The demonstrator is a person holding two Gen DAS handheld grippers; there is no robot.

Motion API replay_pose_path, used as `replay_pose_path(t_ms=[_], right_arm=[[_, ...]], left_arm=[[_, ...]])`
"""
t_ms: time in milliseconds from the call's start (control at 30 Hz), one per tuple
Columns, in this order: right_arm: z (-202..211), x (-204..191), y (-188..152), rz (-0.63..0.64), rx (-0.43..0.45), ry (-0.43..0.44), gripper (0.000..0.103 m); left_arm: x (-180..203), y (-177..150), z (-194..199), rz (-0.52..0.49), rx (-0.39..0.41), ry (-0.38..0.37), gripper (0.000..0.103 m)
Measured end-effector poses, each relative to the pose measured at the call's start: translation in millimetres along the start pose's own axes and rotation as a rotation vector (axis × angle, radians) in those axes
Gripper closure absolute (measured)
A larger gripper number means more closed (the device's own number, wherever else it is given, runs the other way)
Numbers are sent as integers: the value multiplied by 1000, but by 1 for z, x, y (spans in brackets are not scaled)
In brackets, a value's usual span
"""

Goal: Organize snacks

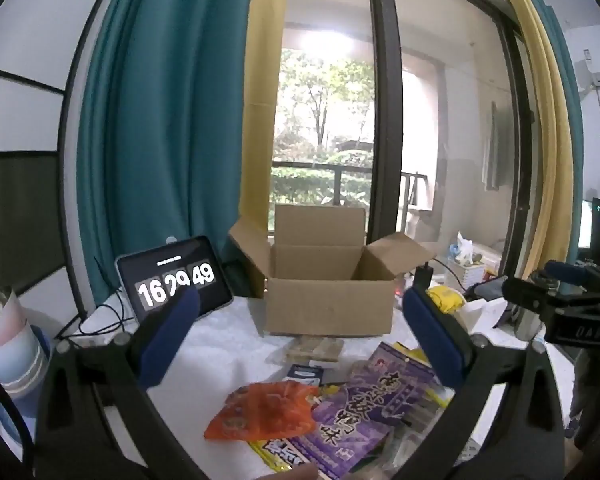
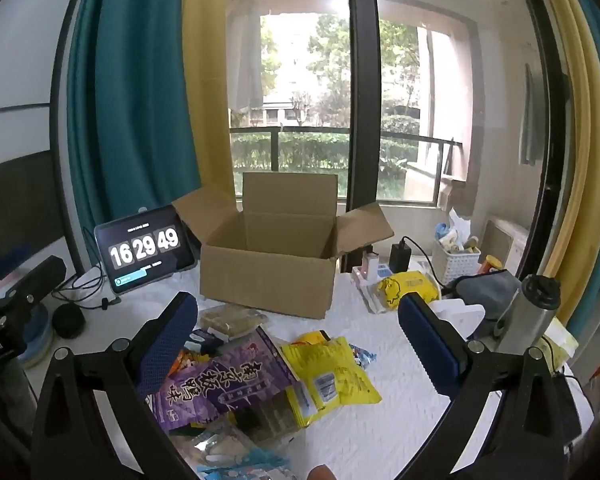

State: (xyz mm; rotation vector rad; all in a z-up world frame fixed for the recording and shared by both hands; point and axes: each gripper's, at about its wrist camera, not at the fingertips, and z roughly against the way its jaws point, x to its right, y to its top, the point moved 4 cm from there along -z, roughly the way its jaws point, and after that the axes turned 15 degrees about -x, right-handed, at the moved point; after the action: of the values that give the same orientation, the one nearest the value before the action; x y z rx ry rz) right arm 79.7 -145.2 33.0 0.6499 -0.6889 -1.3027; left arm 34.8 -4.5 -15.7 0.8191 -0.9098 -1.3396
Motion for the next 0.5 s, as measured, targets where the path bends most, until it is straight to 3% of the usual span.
replay_pose_path(t_ms=[500], right_arm=[[0,3,-1,-8,-1,-1,0]], left_arm=[[1,-1,1,-4,0,3,0]])
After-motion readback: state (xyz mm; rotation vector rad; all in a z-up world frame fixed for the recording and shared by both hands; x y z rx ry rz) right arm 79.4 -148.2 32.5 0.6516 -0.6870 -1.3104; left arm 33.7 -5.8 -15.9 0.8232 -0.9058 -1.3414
